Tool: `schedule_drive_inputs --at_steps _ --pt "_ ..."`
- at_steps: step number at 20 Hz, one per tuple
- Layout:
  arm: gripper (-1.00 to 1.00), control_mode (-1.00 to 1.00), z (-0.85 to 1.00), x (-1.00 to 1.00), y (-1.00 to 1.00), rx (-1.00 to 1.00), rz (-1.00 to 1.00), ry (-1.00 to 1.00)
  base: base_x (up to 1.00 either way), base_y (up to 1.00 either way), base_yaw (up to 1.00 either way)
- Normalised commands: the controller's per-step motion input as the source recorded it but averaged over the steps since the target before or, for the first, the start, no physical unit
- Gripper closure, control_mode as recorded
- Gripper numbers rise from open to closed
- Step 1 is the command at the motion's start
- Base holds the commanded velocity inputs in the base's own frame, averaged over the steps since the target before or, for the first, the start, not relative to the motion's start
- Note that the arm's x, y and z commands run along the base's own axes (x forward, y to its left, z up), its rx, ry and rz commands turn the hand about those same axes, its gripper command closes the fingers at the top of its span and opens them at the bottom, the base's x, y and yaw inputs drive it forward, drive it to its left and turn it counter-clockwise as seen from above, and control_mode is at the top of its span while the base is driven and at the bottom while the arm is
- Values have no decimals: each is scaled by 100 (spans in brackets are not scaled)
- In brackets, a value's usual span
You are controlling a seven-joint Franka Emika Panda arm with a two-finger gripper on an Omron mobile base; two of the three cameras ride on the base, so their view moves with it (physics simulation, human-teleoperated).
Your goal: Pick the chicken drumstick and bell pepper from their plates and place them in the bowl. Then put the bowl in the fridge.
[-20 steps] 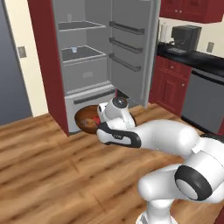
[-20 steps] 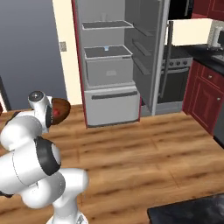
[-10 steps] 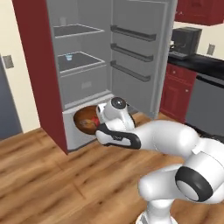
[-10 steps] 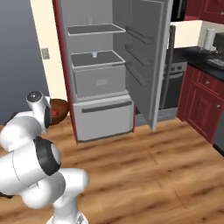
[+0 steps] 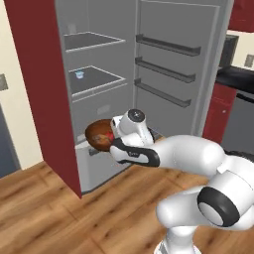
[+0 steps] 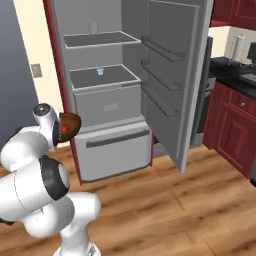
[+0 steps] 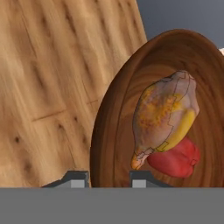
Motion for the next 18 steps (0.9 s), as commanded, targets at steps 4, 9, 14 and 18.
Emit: schedule_drive_inputs --at_steps 4,9,14,18 --pt "100 100 0 0 0 0 0 0 86 -29 1" --pt "100 100 0 0 0 0 0 0 80 -32 5" --pt "100 100 0 0 0 0 0 0 87 -13 19" --pt "100 100 0 0 0 0 0 0 85 -14 21"
